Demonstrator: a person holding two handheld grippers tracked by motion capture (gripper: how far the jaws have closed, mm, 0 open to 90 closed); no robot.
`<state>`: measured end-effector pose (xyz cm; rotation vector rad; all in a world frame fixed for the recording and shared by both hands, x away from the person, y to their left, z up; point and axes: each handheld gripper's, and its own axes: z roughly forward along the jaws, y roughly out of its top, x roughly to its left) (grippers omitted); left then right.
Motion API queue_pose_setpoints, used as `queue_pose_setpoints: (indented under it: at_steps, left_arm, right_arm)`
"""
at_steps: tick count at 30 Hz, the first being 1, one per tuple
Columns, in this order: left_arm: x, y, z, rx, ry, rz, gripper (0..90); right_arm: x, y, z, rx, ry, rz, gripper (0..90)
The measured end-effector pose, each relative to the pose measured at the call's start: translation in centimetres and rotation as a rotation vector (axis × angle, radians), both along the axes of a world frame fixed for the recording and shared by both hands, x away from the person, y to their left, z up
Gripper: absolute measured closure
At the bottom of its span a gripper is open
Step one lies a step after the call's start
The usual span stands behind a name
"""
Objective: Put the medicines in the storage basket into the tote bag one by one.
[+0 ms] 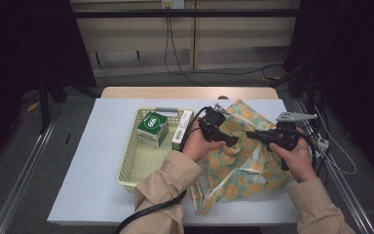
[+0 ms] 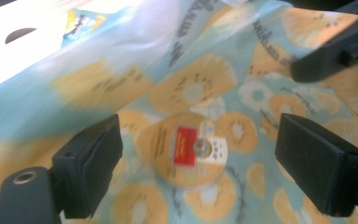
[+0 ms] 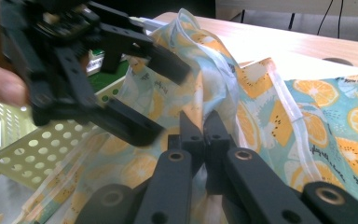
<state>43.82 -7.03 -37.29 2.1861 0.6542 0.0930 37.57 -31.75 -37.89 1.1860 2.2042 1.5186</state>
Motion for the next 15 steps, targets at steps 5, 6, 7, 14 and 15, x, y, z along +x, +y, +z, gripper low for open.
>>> queue_pose_setpoints:
  at_steps: [5, 6, 7, 14, 15]
  left_arm:
    - [-0.7, 2.7, 0.7, -0.006, -0.005, 0.007, 13.6]
    - [-0.9, 3.3, 0.8, -0.011, -0.002, 0.007, 13.5]
    - [-1.1, 4.0, 0.9, -0.014, 0.001, 0.009, 13.3]
    - [-1.4, 9.2, 2.3, -0.018, -0.032, 0.078, 12.2]
    - [-1.3, 10.0, 2.5, -0.008, -0.039, 0.092, 12.1]
  right_arm:
    - [0.0, 0.2, -0.1, -0.016, 0.006, -0.001, 90.0]
    - [0.0, 0.3, -0.1, -0.018, 0.007, -0.001, 90.0]
    - [0.0, 0.3, -0.1, -0.019, 0.007, -0.001, 90.0]
    - [-0.1, 0.3, -0.2, -0.024, 0.007, -0.004, 90.0]
    - [-0.2, 0.3, -0.1, -0.025, 0.006, -0.004, 90.0]
